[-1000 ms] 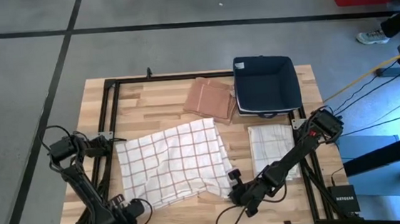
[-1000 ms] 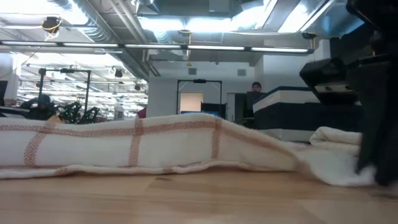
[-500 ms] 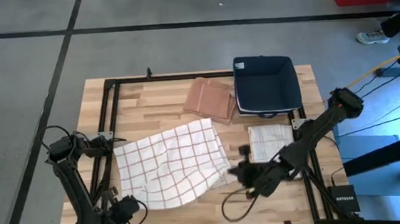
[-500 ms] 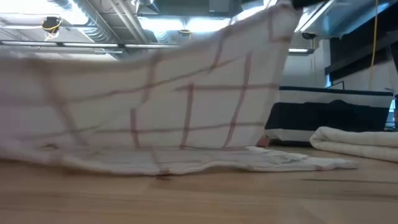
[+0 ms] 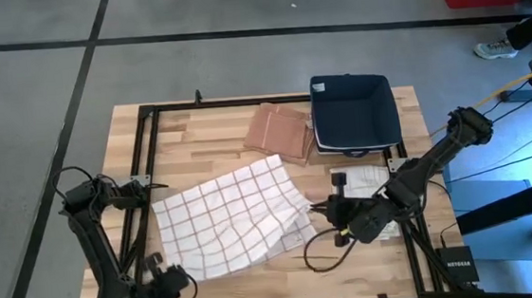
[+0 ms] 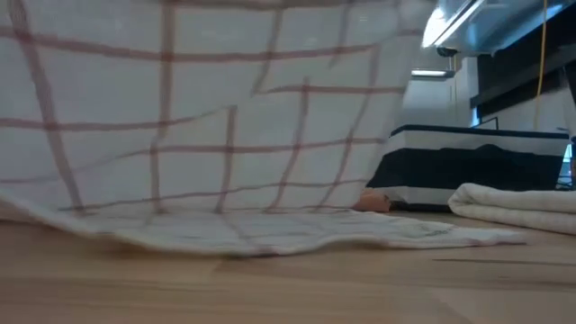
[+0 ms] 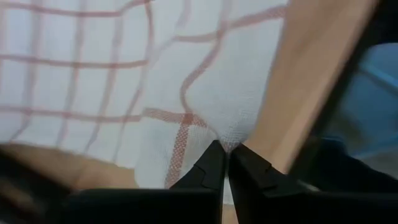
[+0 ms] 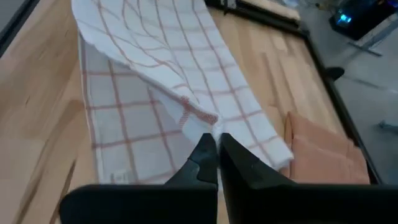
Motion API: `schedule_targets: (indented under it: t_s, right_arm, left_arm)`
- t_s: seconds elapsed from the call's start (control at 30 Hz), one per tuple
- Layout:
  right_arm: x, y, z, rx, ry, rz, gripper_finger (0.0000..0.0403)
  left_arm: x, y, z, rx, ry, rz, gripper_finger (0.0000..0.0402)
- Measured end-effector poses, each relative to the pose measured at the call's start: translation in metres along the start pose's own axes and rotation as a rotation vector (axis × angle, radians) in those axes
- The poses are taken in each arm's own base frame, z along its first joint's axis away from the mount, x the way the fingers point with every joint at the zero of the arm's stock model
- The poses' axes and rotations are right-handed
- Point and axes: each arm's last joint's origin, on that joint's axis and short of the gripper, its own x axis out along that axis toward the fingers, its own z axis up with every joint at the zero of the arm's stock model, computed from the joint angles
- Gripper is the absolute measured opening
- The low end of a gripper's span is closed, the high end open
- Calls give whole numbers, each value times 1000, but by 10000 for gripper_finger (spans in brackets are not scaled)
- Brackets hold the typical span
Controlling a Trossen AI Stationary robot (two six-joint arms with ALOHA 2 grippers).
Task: Fold towel
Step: Fold the white towel
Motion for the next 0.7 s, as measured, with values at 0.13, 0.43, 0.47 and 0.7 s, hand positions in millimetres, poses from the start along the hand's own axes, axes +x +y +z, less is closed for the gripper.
schedule_targets:
  t_s: [0.13, 0.43, 0.47, 0.7]
  right_arm:
    - [-10, 11, -11, 15, 55, 29, 3]
    - [-44, 45, -24, 154, 43, 174, 2]
    - [-48, 49, -24, 177, 30, 196, 2]
    - [-52, 73, -26, 199, -14, 250, 2]
  left_arm:
    - [13, -20, 6, 15, -5, -105, 4]
    - [44, -30, 5, 98, 118, -18, 4]
    - [44, -29, 3, 90, 124, 2, 6]
    - [34, -18, -8, 0, 128, 79, 19]
